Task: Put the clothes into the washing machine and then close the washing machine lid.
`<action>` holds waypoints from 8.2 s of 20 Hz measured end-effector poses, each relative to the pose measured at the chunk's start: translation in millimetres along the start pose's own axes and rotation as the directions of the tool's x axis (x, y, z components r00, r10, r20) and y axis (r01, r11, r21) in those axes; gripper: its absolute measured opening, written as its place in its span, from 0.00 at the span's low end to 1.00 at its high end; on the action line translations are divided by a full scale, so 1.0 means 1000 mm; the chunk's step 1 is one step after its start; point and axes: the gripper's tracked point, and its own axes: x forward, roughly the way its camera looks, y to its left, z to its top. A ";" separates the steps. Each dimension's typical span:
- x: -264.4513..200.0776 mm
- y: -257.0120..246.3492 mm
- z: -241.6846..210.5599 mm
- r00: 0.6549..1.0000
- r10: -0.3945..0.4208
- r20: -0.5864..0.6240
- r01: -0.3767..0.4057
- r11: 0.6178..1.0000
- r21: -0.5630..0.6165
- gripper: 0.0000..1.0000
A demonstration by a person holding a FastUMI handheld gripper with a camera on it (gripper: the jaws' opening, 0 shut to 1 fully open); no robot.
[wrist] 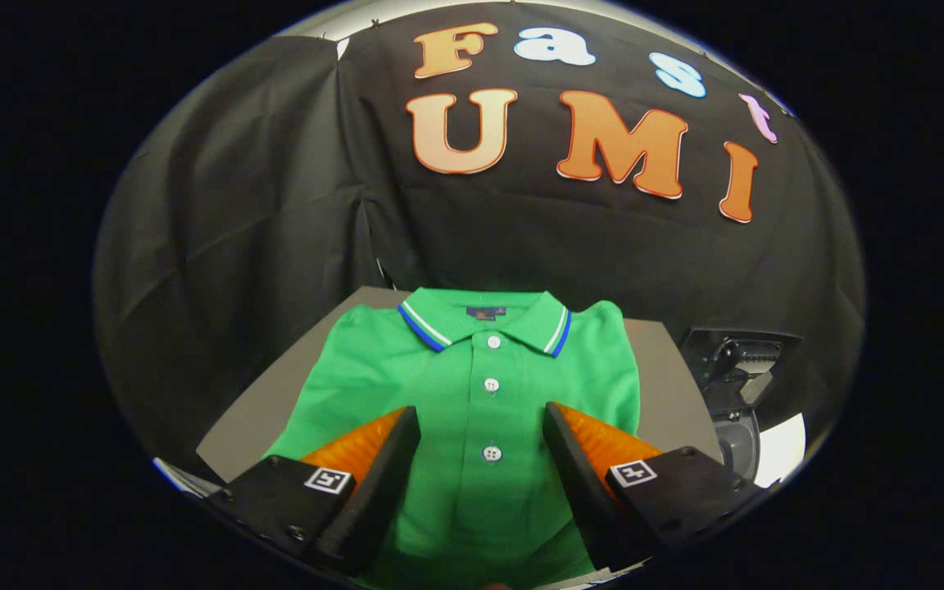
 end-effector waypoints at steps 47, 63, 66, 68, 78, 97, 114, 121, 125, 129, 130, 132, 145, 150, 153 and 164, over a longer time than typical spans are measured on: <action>-0.214 -0.346 0.105 0.867 -0.019 0.498 -0.037 0.994 0.104 0.19; -0.076 -0.451 -0.035 0.971 -0.017 0.237 -0.017 0.990 0.140 0.18; -0.029 -0.446 -0.084 0.993 0.002 0.120 -0.026 0.980 0.199 0.18; -0.006 -0.445 -0.116 0.997 0.018 0.069 -0.033 0.973 0.228 0.19; 0.090 -0.434 -0.233 0.974 0.066 -0.218 -0.024 0.982 0.190 0.19; 0.088 -0.434 -0.272 0.921 -0.086 -0.380 0.173 0.964 0.203 0.81; -0.008 -0.438 -0.110 0.981 -0.191 0.001 0.184 0.945 0.272 0.99; -0.037 -0.452 0.026 0.953 -0.203 0.224 0.155 0.965 0.212 0.99; -0.023 -0.458 0.071 0.944 -0.195 0.267 0.139 0.967 0.214 0.99; 0.002 -0.470 0.105 0.942 -0.192 0.275 0.147 0.973 0.177 0.99; 0.012 -0.468 0.111 0.944 -0.184 0.273 0.140 0.975 0.172 0.99; 0.034 -0.467 0.115 0.954 -0.169 0.248 0.130 0.978 0.164 0.99; 0.124 -0.491 0.075 0.974 -0.216 0.071 0.206 0.970 0.127 0.99; 0.107 -0.487 0.068 0.974 -0.199 0.104 0.186 0.974 0.126 0.99; 0.093 -0.482 0.063 0.973 -0.196 0.124 0.181 0.976 0.123 0.99; 0.035 -0.462 0.014 0.975 -0.197 0.103 0.185 0.975 0.121 0.99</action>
